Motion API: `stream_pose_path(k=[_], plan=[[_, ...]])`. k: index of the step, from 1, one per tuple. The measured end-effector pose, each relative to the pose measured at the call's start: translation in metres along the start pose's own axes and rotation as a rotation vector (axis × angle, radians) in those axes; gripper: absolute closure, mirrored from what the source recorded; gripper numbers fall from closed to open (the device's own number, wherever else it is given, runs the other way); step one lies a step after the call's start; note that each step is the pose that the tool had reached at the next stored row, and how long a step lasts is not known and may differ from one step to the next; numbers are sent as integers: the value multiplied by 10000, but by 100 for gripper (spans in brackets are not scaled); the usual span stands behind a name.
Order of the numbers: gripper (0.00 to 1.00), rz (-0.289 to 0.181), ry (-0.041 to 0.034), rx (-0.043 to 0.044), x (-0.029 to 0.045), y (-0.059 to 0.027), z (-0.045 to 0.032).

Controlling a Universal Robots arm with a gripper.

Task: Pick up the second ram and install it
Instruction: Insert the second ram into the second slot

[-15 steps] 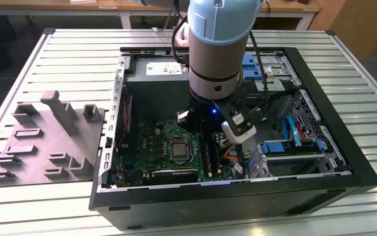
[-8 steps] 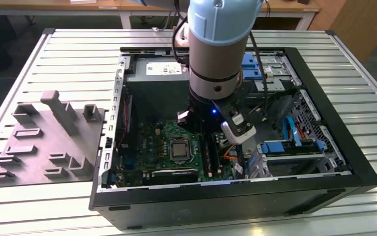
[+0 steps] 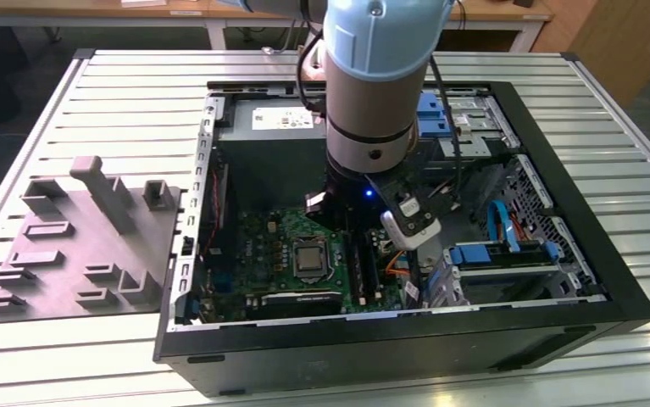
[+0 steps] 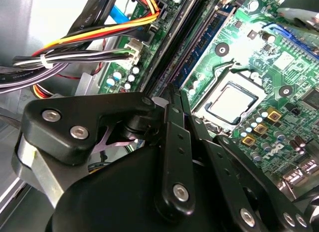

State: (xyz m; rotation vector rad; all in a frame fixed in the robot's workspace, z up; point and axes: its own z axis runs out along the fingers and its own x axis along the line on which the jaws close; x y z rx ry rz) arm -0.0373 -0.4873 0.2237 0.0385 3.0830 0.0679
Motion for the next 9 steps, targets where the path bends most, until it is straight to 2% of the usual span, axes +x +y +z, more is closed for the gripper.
stream_pose_path(k=[9], plan=[[89, 7, -1, -1, 1, -1, 24]])
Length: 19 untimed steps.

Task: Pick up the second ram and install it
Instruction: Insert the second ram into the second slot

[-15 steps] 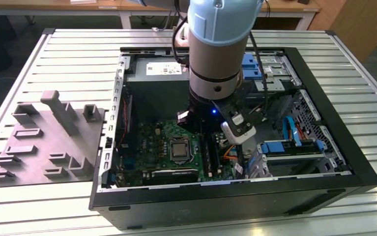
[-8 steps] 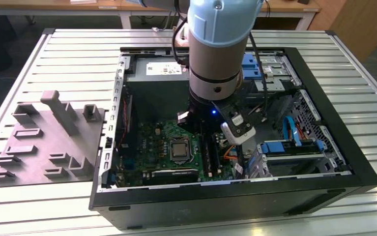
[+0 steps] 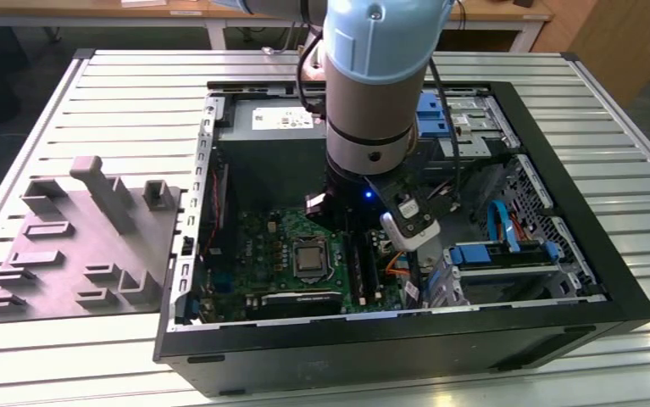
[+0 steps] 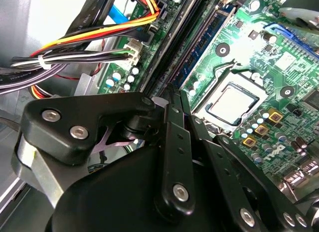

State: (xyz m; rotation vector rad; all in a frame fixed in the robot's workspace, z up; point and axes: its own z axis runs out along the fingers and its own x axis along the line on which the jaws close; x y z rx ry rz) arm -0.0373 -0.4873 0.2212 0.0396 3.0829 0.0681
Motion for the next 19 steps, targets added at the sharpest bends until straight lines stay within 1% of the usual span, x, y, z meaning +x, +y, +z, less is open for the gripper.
stream_pose_path(k=[19], plan=[[89, 0, -7, -4, 6, -2, 55]])
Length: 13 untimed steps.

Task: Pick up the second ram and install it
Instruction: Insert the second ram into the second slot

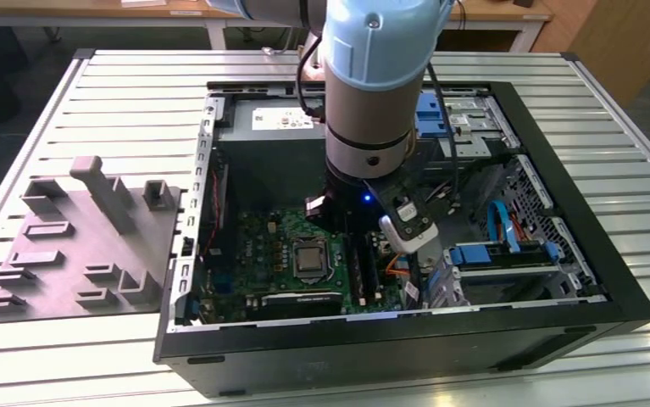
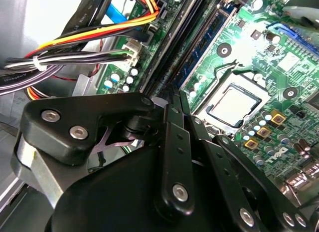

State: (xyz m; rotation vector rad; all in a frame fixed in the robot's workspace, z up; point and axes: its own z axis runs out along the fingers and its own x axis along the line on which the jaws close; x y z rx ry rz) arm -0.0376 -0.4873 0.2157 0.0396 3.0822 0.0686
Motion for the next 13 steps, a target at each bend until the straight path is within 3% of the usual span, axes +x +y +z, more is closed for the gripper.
stream_pose_path(k=[7, 13], plan=[[89, 0, 1, 0, 1, -1, 7], [89, 3, 0, -55, 2, -2, 16]])
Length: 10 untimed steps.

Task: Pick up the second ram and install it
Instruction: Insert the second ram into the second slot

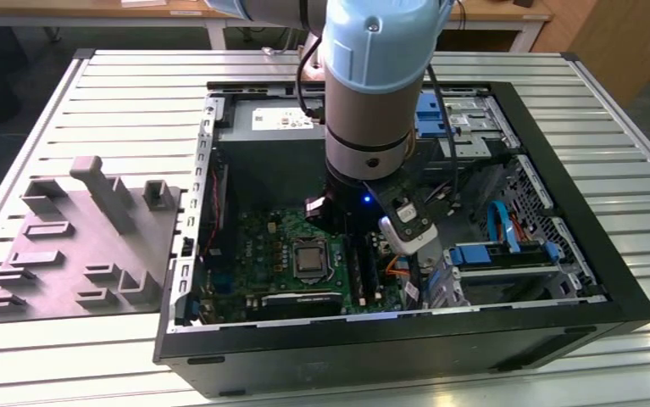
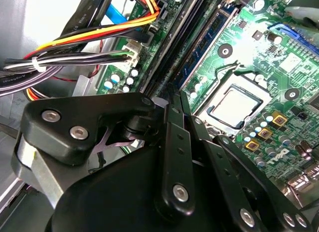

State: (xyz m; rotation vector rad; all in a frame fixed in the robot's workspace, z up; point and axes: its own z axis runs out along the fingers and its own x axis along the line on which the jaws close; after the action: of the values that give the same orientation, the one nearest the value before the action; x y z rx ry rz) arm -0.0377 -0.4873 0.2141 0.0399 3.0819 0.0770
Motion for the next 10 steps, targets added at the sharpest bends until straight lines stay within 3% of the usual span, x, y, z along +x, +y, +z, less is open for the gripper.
stream_pose_path(k=[10], plan=[[87, 1, -1, -8, 0, 1, 2]])
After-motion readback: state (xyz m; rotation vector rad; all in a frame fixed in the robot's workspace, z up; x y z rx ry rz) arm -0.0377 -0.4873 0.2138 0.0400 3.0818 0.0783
